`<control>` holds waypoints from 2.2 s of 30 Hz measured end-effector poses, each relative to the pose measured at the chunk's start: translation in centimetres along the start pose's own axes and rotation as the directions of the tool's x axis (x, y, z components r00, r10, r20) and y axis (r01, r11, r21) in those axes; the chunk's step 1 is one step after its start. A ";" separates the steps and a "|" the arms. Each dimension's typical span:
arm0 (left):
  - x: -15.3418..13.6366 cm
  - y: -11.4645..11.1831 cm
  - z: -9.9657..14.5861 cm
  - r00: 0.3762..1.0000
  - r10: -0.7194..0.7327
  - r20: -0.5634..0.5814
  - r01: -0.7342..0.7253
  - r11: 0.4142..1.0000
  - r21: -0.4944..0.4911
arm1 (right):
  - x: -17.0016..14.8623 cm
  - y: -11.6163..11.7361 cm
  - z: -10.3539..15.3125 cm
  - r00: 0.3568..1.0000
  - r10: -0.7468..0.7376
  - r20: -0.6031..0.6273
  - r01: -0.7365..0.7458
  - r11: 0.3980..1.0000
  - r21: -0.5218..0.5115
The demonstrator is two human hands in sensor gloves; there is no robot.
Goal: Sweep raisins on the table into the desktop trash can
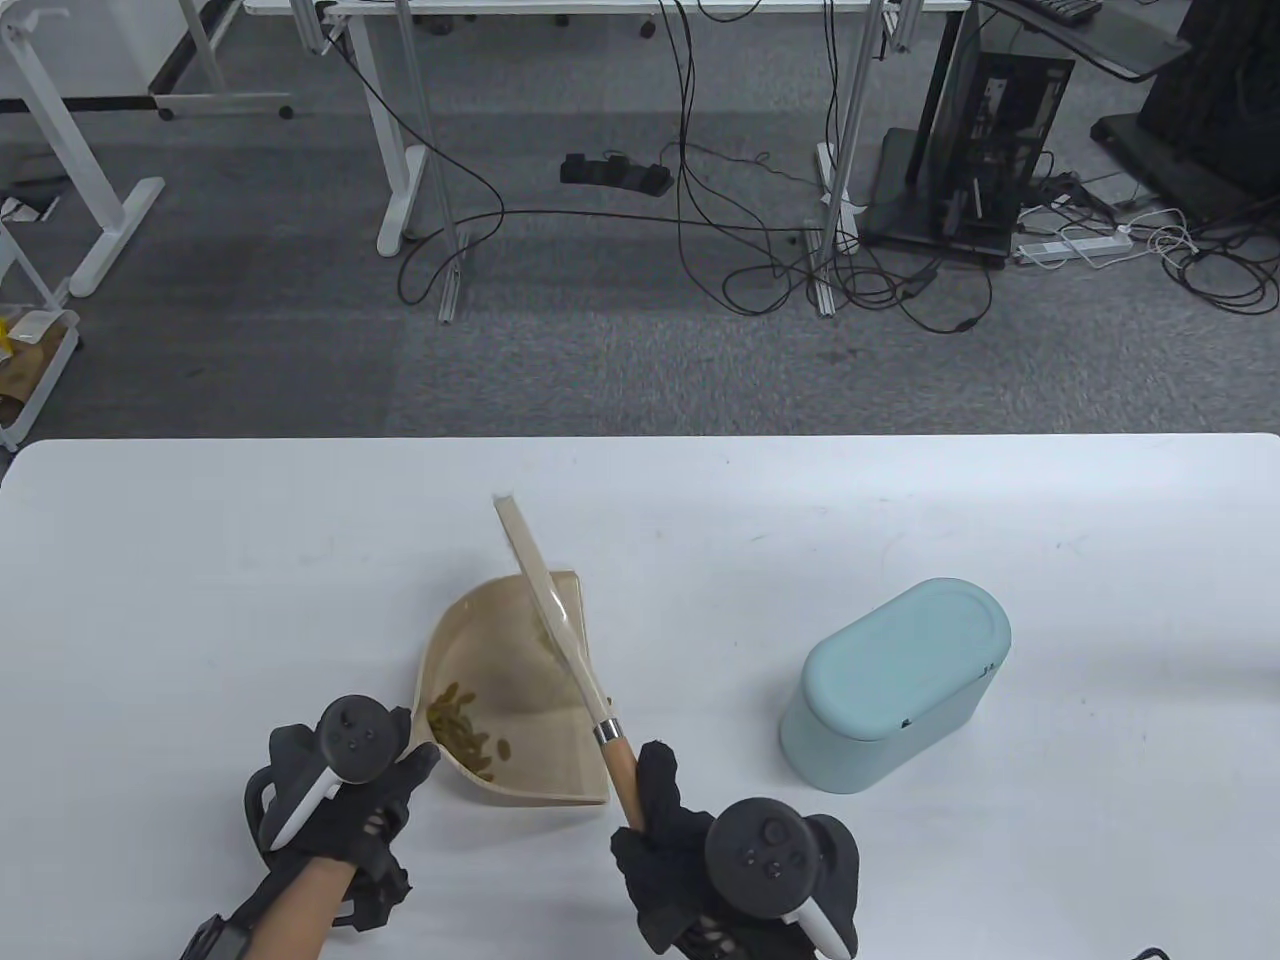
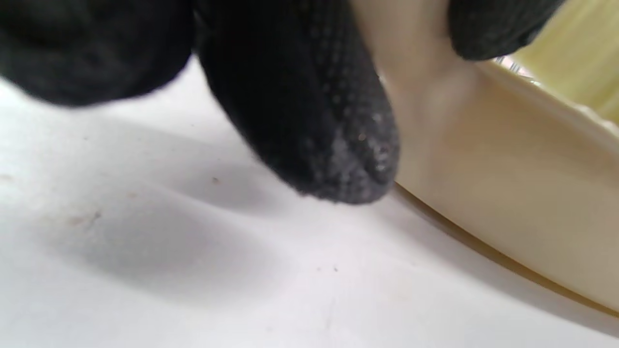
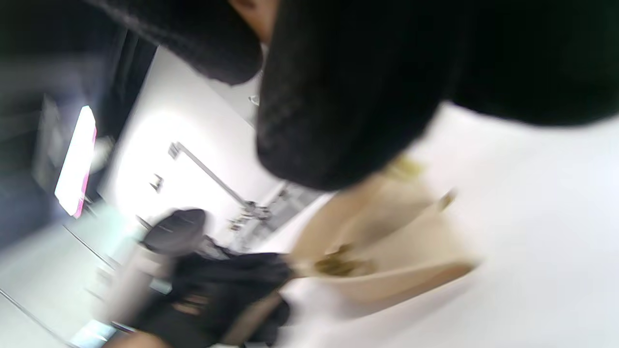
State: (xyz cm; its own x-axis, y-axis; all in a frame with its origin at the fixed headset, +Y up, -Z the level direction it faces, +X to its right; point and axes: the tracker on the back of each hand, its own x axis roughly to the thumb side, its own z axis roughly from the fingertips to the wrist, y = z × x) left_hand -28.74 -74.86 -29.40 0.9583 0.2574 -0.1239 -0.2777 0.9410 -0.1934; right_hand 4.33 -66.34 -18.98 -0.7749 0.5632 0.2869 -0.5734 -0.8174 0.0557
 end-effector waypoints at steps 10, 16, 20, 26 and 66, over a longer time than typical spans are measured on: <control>-0.2 -0.2 -0.1 1.000 -0.012 -0.001 0.012 1.000 -0.003 | -2.5 1.8 -0.3 0.774 -0.628 -0.078 0.633 0.768 0.104; -0.7 -0.9 -0.2 1.000 -0.003 0.001 0.003 1.000 -0.008 | -2.1 0.6 -0.9 0.997 0.005 0.072 0.011 0.975 -0.223; -0.8 -1.0 -0.1 1.000 -0.001 0.001 0.001 1.000 -0.008 | -3.9 2.9 -2.8 0.869 0.493 -0.047 -0.491 0.843 -0.219; -0.9 -1.1 0.0 1.000 0.007 0.006 -0.007 1.000 -0.005 | -5.8 7.3 -4.9 0.732 0.679 -0.047 -0.678 0.734 0.044; -1.3 -1.2 -0.2 0.999 0.046 0.004 -0.046 0.999 -0.005 | -15.8 -3.6 -6.0 0.824 0.329 -0.461 -0.424 0.898 -0.117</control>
State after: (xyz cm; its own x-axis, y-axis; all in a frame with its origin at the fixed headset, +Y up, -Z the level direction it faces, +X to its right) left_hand -29.68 -76.33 -29.22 0.9449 0.3008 -0.1291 -0.3215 0.9271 -0.1926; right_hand 17.05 -71.61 -29.44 -0.9499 0.2511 -0.1859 -0.2175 -0.9587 -0.1831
